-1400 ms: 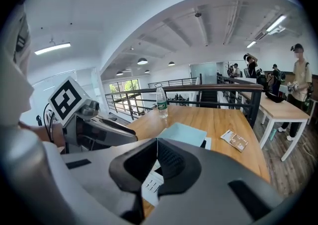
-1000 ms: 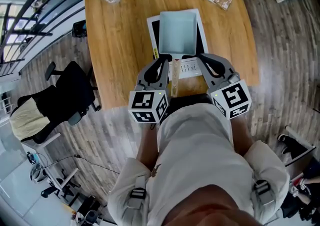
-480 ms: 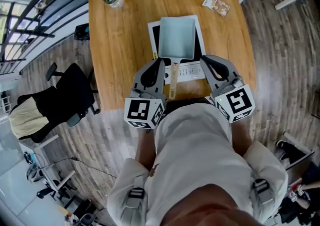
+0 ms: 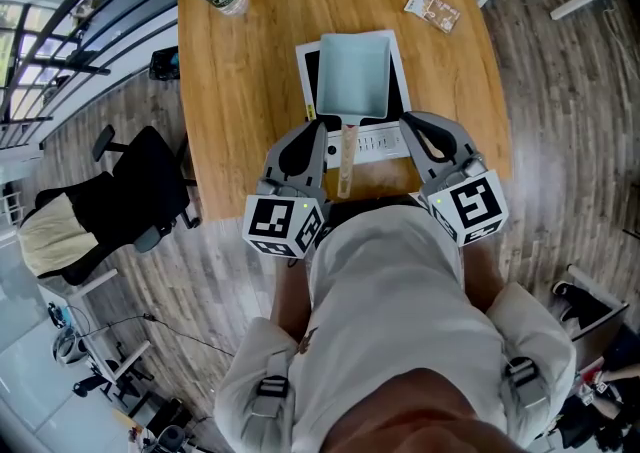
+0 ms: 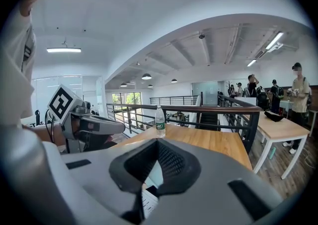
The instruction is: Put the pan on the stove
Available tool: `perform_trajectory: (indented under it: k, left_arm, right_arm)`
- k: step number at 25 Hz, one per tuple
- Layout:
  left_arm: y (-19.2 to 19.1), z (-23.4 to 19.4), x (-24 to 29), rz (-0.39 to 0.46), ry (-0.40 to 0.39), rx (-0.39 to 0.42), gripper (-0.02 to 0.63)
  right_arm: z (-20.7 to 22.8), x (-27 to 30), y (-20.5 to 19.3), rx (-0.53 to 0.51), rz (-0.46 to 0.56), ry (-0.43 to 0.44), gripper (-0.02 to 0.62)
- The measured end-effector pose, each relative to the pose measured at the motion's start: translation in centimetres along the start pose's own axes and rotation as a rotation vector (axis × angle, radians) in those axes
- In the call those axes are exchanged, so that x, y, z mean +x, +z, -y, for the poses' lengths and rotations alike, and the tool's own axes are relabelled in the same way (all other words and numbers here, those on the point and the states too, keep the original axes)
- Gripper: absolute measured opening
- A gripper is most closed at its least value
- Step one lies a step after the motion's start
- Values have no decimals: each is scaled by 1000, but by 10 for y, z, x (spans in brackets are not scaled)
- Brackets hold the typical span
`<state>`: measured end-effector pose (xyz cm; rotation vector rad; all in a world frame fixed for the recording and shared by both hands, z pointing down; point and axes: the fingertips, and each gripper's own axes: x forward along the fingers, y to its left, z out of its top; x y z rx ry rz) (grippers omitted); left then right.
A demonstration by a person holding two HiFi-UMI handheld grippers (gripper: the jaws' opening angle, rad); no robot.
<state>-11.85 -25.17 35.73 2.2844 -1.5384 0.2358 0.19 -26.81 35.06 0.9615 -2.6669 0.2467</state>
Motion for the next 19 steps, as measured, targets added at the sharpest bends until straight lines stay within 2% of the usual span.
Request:
perform_trajectory:
  k: [19]
  left_arm:
    - [-8,-3,-3,-30,0,-25,18]
  right_arm:
    - [-3,-1,-6,-8,-19,-11,20]
